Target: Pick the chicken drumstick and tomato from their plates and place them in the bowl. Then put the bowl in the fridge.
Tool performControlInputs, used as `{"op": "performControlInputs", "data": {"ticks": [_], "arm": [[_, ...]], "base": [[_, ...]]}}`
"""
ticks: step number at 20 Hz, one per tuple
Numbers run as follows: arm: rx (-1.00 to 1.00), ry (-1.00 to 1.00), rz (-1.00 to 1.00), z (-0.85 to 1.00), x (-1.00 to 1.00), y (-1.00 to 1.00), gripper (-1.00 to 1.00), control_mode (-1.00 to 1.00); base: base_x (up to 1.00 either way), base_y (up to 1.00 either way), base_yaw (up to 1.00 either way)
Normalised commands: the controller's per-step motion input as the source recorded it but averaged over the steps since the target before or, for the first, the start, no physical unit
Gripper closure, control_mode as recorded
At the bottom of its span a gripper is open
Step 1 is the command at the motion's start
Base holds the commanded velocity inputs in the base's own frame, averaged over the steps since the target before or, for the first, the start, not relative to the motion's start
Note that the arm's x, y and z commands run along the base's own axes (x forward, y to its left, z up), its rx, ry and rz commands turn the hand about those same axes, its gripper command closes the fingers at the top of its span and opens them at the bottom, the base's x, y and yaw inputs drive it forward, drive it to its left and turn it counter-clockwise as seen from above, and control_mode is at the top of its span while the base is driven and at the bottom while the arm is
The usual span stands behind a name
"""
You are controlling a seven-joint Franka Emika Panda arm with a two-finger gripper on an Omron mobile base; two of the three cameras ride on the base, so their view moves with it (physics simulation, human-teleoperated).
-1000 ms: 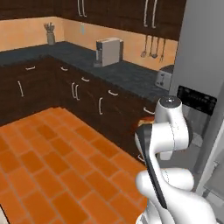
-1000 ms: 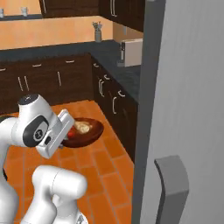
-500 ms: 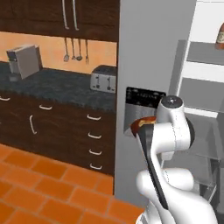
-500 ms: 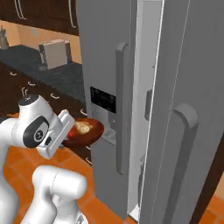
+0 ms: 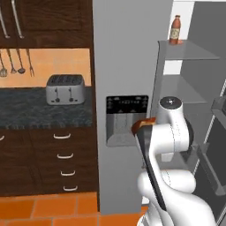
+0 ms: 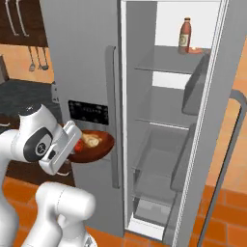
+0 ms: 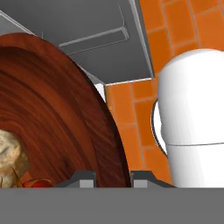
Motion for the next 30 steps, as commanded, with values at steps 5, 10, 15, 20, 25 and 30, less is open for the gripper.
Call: {"op": "performControlInputs", "data": {"ticks": [5, 10, 15, 20, 25, 30], "arm": [[0.0, 0.0, 0.0, 0.0, 0.0, 0.0, 1.0, 1.0], [0.0, 0.0, 0.0, 0.0, 0.0, 0.0, 1.0, 1.0], [0.0, 0.0, 0.0, 0.0, 0.0, 0.0, 1.0, 1.0], [0.0, 0.0, 0.0, 0.0, 0.0, 0.0, 1.0, 1.0], [0.0, 0.0, 0.0, 0.0, 0.0, 0.0, 1.0, 1.0], [0.02, -0.13, 0.04, 0.08, 0.1, -0.38, 1.0, -1.0]], "base": [[0.0, -0.27, -0.28], [0.03, -0.62, -0.22], [0.38, -0.2, -0.03], [0.54, -0.06, 0.0], [0.0, -0.19, 0.0], [0.0, -0.01, 0.0]]}}
